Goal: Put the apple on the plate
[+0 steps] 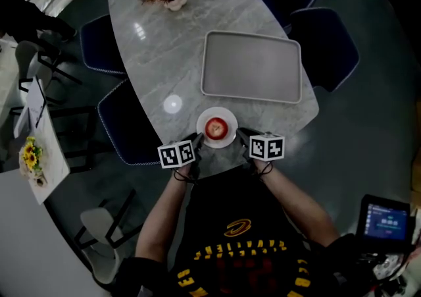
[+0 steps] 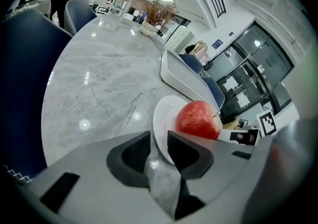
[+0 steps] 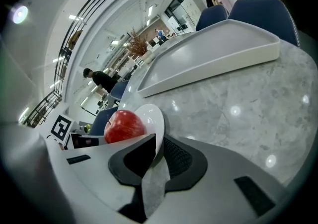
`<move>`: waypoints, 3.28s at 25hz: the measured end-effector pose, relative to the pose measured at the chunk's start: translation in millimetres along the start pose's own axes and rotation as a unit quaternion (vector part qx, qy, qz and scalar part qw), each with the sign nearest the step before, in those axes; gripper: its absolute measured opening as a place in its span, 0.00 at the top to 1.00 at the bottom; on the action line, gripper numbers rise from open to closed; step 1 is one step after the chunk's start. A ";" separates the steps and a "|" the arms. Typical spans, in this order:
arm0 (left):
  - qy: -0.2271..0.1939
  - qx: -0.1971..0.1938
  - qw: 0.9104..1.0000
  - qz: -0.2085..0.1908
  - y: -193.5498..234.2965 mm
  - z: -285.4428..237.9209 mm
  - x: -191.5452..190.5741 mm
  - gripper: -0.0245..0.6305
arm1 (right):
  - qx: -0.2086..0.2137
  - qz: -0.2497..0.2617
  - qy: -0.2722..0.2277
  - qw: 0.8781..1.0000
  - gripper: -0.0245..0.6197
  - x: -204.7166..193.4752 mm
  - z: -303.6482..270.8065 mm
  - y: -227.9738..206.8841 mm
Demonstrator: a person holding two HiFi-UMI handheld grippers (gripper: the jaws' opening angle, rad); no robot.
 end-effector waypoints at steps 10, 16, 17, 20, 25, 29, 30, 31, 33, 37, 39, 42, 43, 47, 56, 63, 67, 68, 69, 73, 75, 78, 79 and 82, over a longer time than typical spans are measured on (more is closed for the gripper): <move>0.000 -0.016 1.000 0.018 -2.2 6.1 4.2 0.80 | 0.021 -0.050 0.010 0.998 0.88 1.2 -9.2 8.2; -0.008 -0.021 0.998 0.059 5.5 -14.4 4.8 0.88 | 0.031 -0.070 0.008 0.997 0.89 -1.8 -19.0 -11.4; -0.007 -0.022 0.998 0.058 5.4 -15.5 5.6 0.88 | 0.032 -0.072 0.009 0.997 0.89 -2.3 -19.2 -12.4; -0.008 -0.025 0.998 0.053 1.6 -13.6 7.7 0.88 | 0.034 -0.074 0.006 0.997 0.89 -2.3 -15.0 -11.6; -0.019 -0.040 0.998 0.051 -9.7 -1.5 16.2 0.88 | 0.044 -0.077 -0.009 0.996 0.89 9.6 1.0 -1.1; -0.032 -0.060 0.996 0.055 -22.4 10.6 29.3 0.88 | 0.065 -0.084 -0.033 0.994 0.90 27.0 16.5 9.1; -0.037 -0.067 0.996 0.055 -26.1 13.2 34.0 0.88 | 0.071 -0.087 -0.040 0.993 0.90 32.0 20.4 10.8; -0.042 -0.074 0.995 0.053 -29.8 15.6 38.9 0.88 | 0.076 -0.090 -0.047 0.992 0.90 36.9 24.2 12.2; -0.049 -0.085 0.994 0.049 -37.1 19.7 49.1 0.89 | 0.087 -0.100 -0.062 0.989 0.90 46.4 31.5 14.3; -0.064 -0.109 0.991 0.042 -51.8 24.5 72.1 0.89 | 0.105 -0.115 -0.093 0.983 0.91 67.0 44.3 16.1; -0.070 -0.123 0.989 0.039 -60.3 28.0 82.9 0.89 | 0.112 -0.122 -0.108 0.980 0.91 76.6 52.7 18.4; -0.078 -0.146 0.986 0.037 -75.7 34.2 95.8 0.90 | 0.118 -0.131 -0.126 0.976 0.91 87.4 68.2 21.0; -0.080 -0.152 0.985 0.035 -80.8 35.4 99.8 0.90 | 0.118 -0.132 -0.132 0.975 0.91 90.9 72.8 20.5; -0.084 -0.173 0.981 0.017 -96.0 38.6 114.0 0.90 | 0.116 -0.136 -0.158 0.971 0.91 103.3 85.6 19.1; -0.079 -0.209 0.975 -0.010 -133.0 19.7 163.9 0.91 | 0.104 -0.156 -0.199 0.962 0.91 148.2 105.8 -3.9; -0.062 -0.219 0.974 -0.017 -152.1 2.0 192.0 0.91 | 0.091 -0.163 -0.224 0.957 0.91 180.1 119.6 -18.0; -0.059 -0.212 0.975 -0.015 -150.6 7.2 197.4 0.91 | 0.092 -0.163 -0.221 0.957 0.91 182.6 119.9 -10.3; -0.058 -0.208 0.976 -0.016 -149.2 8.1 198.3 0.91 | 0.094 -0.167 -0.218 0.957 0.91 182.0 118.7 -8.7; -0.056 -0.202 0.978 -0.015 -148.3 5.9 200.5 0.91 | 0.095 -0.171 -0.215 0.957 0.91 183.5 116.5 -10.4; -0.053 -0.182 0.982 -0.004 -159.4 -37.7 225.3 0.91 | 0.107 -0.171 -0.205 0.958 0.91 217.8 104.3 -55.6; -0.052 -0.179 0.982 0.000 -162.6 -45.3 228.7 0.91 | 0.109 -0.175 -0.202 0.957 0.91 223.8 102.8 -64.7; -0.050 -0.179 0.983 0.007 -160.0 -42.6 224.8 0.91 | 0.104 -0.176 -0.196 0.959 0.91 219.7 101.9 -62.2; -0.049 -0.178 0.983 0.009 -158.9 -42.2 224.1 0.91 | 0.102 -0.176 -0.193 0.960 0.91 218.8 101.2 -61.4; -0.047 -0.175 0.983 0.011 -157.4 -42.2 223.6 0.91 | 0.095 -0.176 -0.185 0.962 0.91 219.0 100.3 -60.8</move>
Point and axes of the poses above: the fingertips, and each gripper's own axes: z backward along the fingers, y to its left, x out of its top, the point moved 2 cm from there along z, backward along the fingers, and after that the axes turned 7 degrees about y, right-handed, at the moved point
